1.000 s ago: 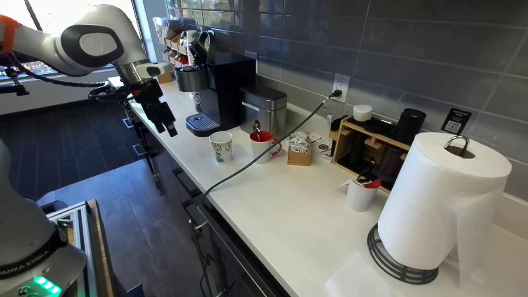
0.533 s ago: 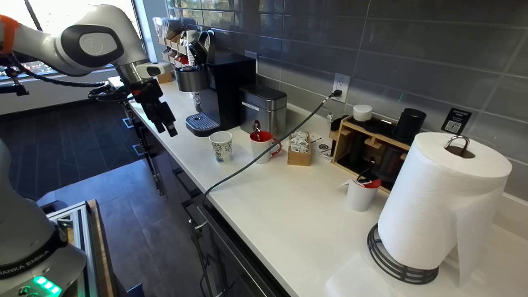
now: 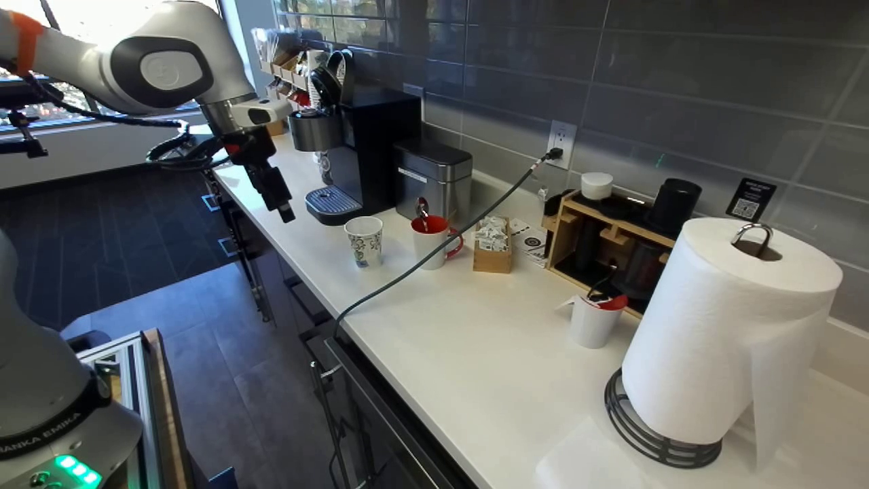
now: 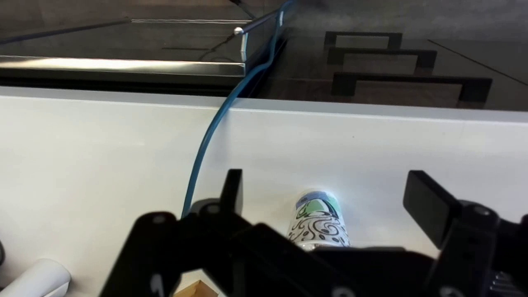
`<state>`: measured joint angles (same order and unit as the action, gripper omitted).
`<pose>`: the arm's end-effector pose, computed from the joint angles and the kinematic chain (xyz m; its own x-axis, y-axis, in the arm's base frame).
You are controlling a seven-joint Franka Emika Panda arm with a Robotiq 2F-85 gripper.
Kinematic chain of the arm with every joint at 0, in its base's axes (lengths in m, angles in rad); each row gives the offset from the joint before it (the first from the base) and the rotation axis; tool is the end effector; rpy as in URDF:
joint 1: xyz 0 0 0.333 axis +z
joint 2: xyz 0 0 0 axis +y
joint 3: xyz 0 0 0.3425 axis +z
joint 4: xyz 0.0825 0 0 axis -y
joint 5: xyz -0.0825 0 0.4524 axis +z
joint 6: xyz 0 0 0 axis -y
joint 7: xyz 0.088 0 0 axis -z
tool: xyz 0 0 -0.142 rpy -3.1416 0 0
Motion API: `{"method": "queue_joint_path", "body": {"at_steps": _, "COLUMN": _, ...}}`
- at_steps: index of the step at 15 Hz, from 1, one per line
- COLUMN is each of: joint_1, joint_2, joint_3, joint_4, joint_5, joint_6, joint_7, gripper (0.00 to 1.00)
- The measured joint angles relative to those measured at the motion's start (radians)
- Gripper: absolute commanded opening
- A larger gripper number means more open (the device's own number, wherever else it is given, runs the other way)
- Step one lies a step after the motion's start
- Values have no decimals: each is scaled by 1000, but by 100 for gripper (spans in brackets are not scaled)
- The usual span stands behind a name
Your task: Empty the contents in the cup into the mug cup
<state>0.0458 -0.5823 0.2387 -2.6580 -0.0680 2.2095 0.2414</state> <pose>0.4100 0.1055 0.3835 0.9860 0.0617 0.1546 0.0373 -0.9871 0.1558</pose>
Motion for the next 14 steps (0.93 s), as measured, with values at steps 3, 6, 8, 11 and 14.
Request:
{"method": "queue_joint_path", "body": {"at_steps": 3, "joint_1": -7, "joint_2": 73, "joint_3": -34, "joint_4": 70, "joint_5": 61, "joint_6": 30, "joint_7": 66, "gripper": 100}}
{"method": "queue_joint_path", "body": {"at_steps": 6, "joint_1": -19, "joint_2": 157, "joint_3": -56, "joint_4": 145, "joint_5": 114, "joint_6": 77, "joint_7": 146, "gripper": 100}}
{"method": "queue_joint_path", "body": {"at_steps": 8, "joint_1": -24, "joint_2": 203, "joint_3": -69, "joint_4": 186, "joint_5": 142, "joint_6": 99, "joint_7": 189, "gripper": 100}}
{"method": "queue_joint_path", "body": {"at_steps": 11, "joint_1": -14, "joint_2": 224, "joint_3": -87, "joint_4": 209, "joint_5": 163, "joint_6": 84, "joint_7": 143, "gripper": 100}}
{"method": "queue_joint_path", "body": {"at_steps": 14, "joint_1": -15, "joint_2": 223, "joint_3": -86, "joint_4": 210, "joint_5": 163, "joint_6": 84, "joint_7": 150, "gripper": 100}}
